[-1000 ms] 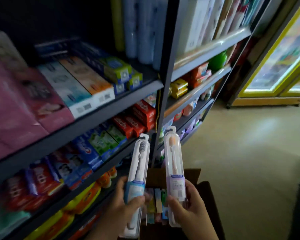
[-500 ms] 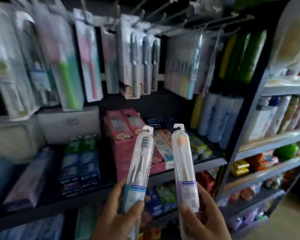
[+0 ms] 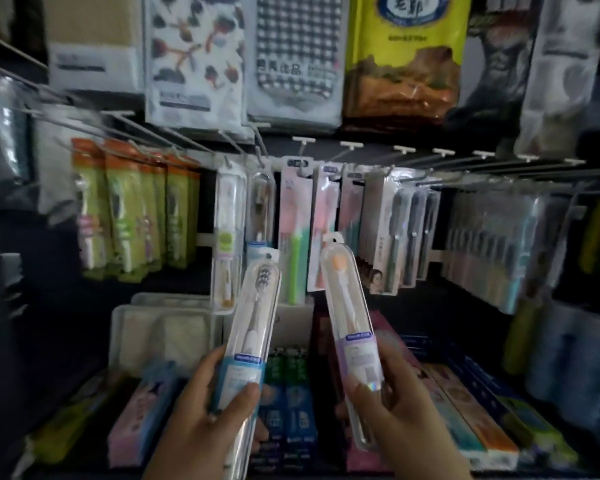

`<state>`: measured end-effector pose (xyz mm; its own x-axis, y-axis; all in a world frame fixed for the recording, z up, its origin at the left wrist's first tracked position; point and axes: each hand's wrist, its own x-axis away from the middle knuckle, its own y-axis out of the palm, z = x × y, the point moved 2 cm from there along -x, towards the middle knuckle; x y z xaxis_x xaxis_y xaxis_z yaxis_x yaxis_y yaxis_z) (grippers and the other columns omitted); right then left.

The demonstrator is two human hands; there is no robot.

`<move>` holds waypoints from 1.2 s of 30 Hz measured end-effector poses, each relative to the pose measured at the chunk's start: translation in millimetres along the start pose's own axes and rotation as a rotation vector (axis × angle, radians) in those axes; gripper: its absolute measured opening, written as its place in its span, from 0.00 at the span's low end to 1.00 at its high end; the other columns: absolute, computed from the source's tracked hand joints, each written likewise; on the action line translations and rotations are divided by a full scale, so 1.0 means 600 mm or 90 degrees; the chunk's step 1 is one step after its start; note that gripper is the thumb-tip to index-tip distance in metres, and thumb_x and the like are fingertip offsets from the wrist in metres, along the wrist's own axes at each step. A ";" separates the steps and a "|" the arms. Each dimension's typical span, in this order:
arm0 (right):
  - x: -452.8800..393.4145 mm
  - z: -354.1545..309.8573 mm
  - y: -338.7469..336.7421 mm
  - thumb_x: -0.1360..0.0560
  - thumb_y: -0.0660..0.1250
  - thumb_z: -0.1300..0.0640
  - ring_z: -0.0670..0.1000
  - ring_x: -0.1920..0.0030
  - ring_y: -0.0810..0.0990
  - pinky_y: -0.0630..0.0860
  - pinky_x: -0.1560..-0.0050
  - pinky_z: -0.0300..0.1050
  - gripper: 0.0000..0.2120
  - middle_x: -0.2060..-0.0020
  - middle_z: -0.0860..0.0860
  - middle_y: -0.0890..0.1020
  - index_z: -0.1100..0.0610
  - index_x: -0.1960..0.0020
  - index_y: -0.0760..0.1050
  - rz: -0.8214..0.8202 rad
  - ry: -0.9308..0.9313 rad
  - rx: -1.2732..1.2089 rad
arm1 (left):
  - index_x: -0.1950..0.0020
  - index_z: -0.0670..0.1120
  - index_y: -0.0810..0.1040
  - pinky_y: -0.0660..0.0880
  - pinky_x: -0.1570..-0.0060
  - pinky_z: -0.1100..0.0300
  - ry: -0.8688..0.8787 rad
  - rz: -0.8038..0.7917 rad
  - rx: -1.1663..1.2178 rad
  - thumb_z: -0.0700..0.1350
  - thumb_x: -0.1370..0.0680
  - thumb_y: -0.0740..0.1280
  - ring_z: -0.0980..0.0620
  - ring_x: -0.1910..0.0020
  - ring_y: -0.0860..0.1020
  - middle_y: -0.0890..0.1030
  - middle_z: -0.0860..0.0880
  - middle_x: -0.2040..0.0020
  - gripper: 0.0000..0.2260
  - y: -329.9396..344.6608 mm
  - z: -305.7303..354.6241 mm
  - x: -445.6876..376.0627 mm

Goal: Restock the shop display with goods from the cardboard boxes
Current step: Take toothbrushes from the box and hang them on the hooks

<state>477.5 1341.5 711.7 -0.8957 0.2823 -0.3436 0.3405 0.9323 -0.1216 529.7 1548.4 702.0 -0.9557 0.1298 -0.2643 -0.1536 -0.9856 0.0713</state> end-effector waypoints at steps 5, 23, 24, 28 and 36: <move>-0.063 -0.032 0.073 0.25 0.69 0.61 0.49 0.58 0.84 0.80 0.56 0.41 0.20 0.53 0.49 0.83 0.40 0.40 0.71 -0.031 -0.087 0.031 | 0.46 0.54 0.75 0.75 0.77 0.63 0.031 0.058 0.004 0.33 0.25 0.67 0.51 0.75 0.80 0.85 0.48 0.64 0.16 -0.048 0.026 -0.015; -0.206 -0.081 0.197 0.22 0.66 0.59 0.41 0.63 0.82 0.80 0.61 0.41 0.11 0.64 0.38 0.82 0.44 0.45 0.71 -0.025 -0.163 -0.048 | 0.43 0.55 0.76 0.78 0.63 0.48 0.024 0.042 -0.013 0.53 0.49 0.83 0.42 0.66 0.82 0.85 0.46 0.60 0.36 -0.144 0.034 -0.058; -0.207 -0.079 0.198 0.22 0.66 0.59 0.42 0.63 0.82 0.80 0.60 0.42 0.11 0.63 0.39 0.83 0.44 0.45 0.71 -0.028 -0.163 -0.048 | 0.43 0.56 0.76 0.78 0.60 0.46 0.023 0.048 -0.013 0.62 0.59 0.81 0.41 0.64 0.83 0.85 0.46 0.59 0.45 -0.147 0.032 -0.060; -0.214 -0.071 0.193 0.23 0.66 0.59 0.39 0.61 0.82 0.77 0.62 0.33 0.15 0.59 0.38 0.83 0.45 0.40 0.72 -0.031 -0.178 -0.053 | 0.44 0.56 0.76 0.79 0.62 0.48 0.036 0.072 0.003 0.46 0.37 0.80 0.39 0.66 0.82 0.86 0.46 0.60 0.25 -0.156 0.022 -0.072; -0.217 -0.057 0.194 0.23 0.67 0.62 0.41 0.60 0.83 0.77 0.63 0.34 0.20 0.57 0.43 0.83 0.49 0.34 0.70 0.004 -0.202 -0.032 | 0.46 0.54 0.75 0.78 0.75 0.55 0.030 0.017 0.016 0.37 0.30 0.73 0.37 0.73 0.80 0.85 0.44 0.63 0.18 -0.151 0.018 -0.083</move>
<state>624.0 1421.2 774.1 -0.7568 0.2116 -0.6184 0.3244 0.9430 -0.0743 588.5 1632.6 718.9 -0.9466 0.0971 -0.3075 -0.1346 -0.9855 0.1030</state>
